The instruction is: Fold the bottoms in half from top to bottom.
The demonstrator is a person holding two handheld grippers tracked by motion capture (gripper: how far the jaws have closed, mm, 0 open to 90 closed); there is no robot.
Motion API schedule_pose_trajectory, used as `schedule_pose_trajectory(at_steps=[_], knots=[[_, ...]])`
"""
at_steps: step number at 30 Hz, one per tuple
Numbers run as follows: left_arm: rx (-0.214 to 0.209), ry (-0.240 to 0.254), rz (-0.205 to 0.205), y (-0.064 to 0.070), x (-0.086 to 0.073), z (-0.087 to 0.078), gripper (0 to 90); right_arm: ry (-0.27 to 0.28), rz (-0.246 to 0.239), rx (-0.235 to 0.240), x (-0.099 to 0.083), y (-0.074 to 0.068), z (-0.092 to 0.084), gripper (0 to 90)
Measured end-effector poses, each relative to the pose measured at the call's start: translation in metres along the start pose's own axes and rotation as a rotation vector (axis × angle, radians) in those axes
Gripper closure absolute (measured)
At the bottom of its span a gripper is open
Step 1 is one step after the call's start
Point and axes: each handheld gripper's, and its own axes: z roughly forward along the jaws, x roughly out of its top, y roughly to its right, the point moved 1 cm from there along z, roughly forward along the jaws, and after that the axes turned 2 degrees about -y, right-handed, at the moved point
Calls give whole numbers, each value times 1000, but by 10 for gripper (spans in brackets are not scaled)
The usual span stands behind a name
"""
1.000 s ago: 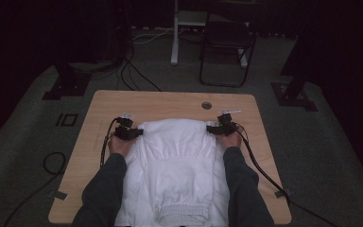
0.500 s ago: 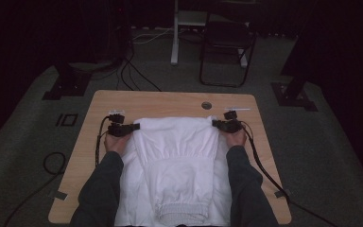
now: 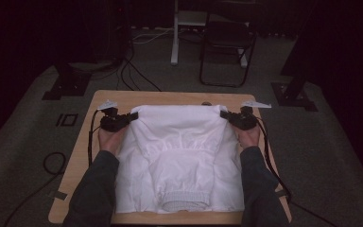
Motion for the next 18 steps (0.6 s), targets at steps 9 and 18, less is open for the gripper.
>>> schedule_pose_trajectory(at_steps=[9, 18], knots=[[-59, -23, 85, 28, -41, -39, 843, -29, -59, 81, -50, -30, -46, 825], [-70, -214, 95, 43, -110, -47, 842, -179, -109, 49, -114, -54, -60, 824]])
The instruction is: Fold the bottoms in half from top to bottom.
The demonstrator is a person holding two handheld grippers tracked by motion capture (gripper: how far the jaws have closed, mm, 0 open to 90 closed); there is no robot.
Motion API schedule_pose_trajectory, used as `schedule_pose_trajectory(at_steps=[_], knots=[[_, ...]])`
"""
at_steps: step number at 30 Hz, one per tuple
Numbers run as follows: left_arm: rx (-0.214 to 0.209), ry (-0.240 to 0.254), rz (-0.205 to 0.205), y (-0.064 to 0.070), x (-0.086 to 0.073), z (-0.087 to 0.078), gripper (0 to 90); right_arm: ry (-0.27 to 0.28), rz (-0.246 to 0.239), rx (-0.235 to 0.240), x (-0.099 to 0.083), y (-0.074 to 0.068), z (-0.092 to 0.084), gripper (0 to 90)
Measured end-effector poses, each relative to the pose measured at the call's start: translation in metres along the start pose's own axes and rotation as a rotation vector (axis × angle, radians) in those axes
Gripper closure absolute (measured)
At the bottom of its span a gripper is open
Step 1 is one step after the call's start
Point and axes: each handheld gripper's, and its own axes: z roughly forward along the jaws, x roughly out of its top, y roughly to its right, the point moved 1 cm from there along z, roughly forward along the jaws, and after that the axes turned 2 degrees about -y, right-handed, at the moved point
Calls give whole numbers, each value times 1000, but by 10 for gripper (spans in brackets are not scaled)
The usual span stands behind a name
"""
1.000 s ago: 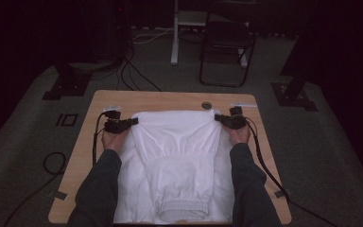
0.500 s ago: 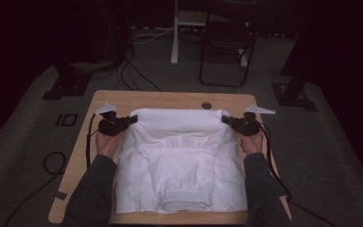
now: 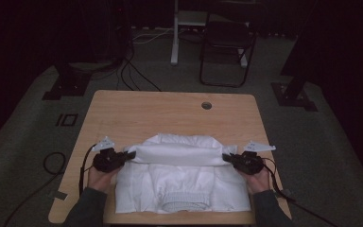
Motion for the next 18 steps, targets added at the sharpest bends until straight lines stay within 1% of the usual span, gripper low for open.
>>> schedule_pose_trajectory(at_steps=[2, 3, 4, 5, 6, 7, 8, 9, 10, 11, 13, 14, 18], knots=[[0, -64, -2, 1, -13, 10, 842, -46, 12, 0, -12, -1, 6, 823], [9, -96, 1, 1, -18, 15, 841, -72, 14, -11, -17, -2, 10, 823], [9, -96, 1, 1, -18, 15, 840, -94, 19, -14, -22, -1, 14, 823], [30, -114, 13, 1, -23, 24, 841, -118, 24, -19, -26, -2, 19, 822], [38, -107, 11, 1, -23, 26, 841, -136, 12, -31, -28, -2, 23, 822], [51, -112, 24, 1, -21, 27, 841, -141, 0, -41, -29, -3, 27, 822], [57, -116, 31, 1, -20, 28, 840, -139, 8, -44, -28, -3, 28, 821], [69, -117, 39, 1, -18, 30, 840, -144, 6, -48, -27, -3, 28, 819], [69, -117, 39, 1, -18, 30, 840, -144, 6, -48, -27, -3, 28, 819], [83, -115, 46, -1, -16, 32, 840, -144, -8, -60, -26, -3, 30, 817], [88, -112, 45, -3, -14, 34, 839, -139, -2, -64, -25, -2, 32, 816], [108, -105, 42, -6, -11, 37, 839, -137, 8, -65, -24, -1, 34, 815], [154, -99, 39, -12, -3, 44, 838, -131, 20, -68, -17, 5, 42, 814]])
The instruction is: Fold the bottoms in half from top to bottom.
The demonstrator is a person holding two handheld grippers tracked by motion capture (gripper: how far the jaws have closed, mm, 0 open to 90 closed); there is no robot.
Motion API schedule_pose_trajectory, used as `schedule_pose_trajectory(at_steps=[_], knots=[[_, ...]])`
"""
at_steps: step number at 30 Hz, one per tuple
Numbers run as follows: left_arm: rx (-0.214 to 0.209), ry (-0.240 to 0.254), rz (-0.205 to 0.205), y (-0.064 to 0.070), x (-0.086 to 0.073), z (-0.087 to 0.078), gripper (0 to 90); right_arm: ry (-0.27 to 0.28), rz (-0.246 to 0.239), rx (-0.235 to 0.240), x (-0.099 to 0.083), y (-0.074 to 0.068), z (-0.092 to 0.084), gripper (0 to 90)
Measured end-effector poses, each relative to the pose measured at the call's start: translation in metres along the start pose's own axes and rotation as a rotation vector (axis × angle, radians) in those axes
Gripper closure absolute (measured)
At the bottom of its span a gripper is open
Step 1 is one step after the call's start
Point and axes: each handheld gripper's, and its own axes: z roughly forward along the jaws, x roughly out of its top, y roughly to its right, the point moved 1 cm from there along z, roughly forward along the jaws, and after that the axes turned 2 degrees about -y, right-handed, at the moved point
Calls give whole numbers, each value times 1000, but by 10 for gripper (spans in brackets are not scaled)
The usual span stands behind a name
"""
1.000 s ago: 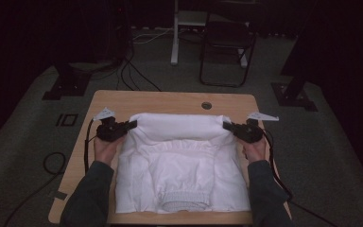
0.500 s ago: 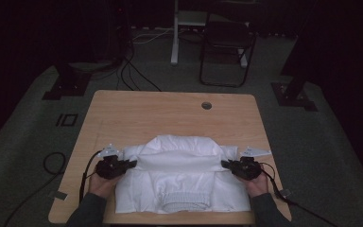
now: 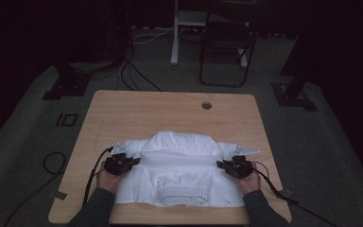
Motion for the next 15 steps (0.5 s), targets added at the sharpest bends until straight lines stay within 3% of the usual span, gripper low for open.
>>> schedule_pose_trajectory(at_steps=[6, 10, 15], knots=[[61, 19, -28, -15, 15, 13, 837, 4, 12, -15, 18, 10, 16, 814], [104, 16, -24, -20, 23, 19, 836, 6, 20, -25, 28, 15, 25, 813], [178, 13, -37, -29, 36, 28, 835, 22, 41, -50, 43, 21, 40, 812]])
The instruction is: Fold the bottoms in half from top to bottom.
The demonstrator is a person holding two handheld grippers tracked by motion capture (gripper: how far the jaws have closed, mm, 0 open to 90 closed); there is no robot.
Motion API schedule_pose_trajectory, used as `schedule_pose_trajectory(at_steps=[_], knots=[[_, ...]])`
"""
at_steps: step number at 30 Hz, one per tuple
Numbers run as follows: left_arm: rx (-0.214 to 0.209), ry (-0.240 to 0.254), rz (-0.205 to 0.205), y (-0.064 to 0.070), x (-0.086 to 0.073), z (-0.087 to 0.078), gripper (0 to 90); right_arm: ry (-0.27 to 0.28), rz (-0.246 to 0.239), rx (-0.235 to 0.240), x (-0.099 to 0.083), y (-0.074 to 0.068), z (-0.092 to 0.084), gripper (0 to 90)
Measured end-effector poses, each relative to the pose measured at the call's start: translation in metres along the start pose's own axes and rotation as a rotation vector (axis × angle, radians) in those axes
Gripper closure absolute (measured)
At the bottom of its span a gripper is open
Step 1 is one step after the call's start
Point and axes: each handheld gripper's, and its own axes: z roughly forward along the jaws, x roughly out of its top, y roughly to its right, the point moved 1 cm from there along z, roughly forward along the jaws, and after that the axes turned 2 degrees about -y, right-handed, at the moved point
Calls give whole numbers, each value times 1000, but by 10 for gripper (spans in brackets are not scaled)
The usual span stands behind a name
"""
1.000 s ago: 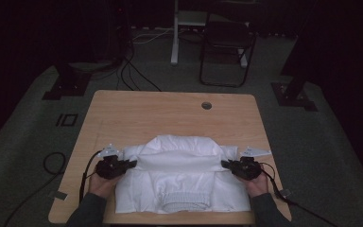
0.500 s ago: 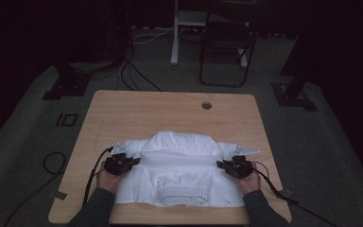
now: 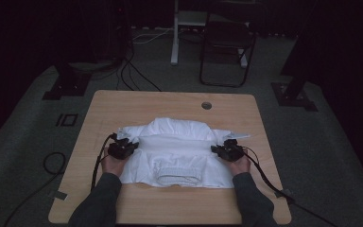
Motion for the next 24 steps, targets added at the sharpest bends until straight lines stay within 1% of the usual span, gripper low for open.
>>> schedule_pose_trajectory(at_steps=[4, 6, 7, 8, 10, 11, 12, 13, 14, 15, 16, 17, 18, 19, 20, 22, 23, 24], knots=[[19, -6, -20, 1, 5, 2, 837, 7, 21, 0, 4, 2, 4, 812], [15, -4, -22, 1, 5, 1, 840, 4, 14, 8, 5, 2, 4, 811], [-5, 23, -35, -1, 6, -5, 844, 11, -19, 19, 5, 3, 0, 812], [-16, 51, -43, -2, 8, -11, 846, 23, -22, 23, 6, 3, -3, 814], [-48, 122, -49, -3, 12, -27, 848, 77, -15, 38, 9, 3, -16, 818], [-72, 159, -54, -4, 16, -38, 849, 108, -6, 45, 13, 3, -24, 820], [-101, 206, -55, -4, 21, -51, 850, 140, -4, 52, 17, 3, -34, 821], [-120, 242, -59, -3, 25, -62, 850, 179, -9, 53, 22, 2, -45, 821], [-135, 269, -62, -3, 27, -70, 851, 209, -20, 48, 26, 0, -56, 822], [-135, 269, -62, -3, 27, -70, 850, 209, -20, 48, 26, 0, -56, 822], [-178, 331, -64, 0, 33, -90, 851, 282, -48, 49, 33, -3, -77, 823], [-200, 357, -52, 3, 34, -102, 850, 305, -55, 50, 35, -5, -85, 822], [-212, 371, -41, 6, 33, -108, 850, 335, -69, 52, 36, -8, -97, 822], [-212, 371, -41, 6, 33, -108, 850, 335, -69, 52, 36, -8, -97, 822], [-223, 371, -21, 11, 28, -117, 850, 351, -100, 53, 33, -13, -111, 822], [-245, 355, -24, 14, 19, -119, 849, 331, -124, 57, 22, -19, -116, 821], [-245, 355, -24, 14, 19, -119, 848, 331, -124, 57, 22, -19, -116, 821], [-255, 325, -28, 17, 5, -116, 847, 301, -132, 68, 5, -24, -115, 820]])
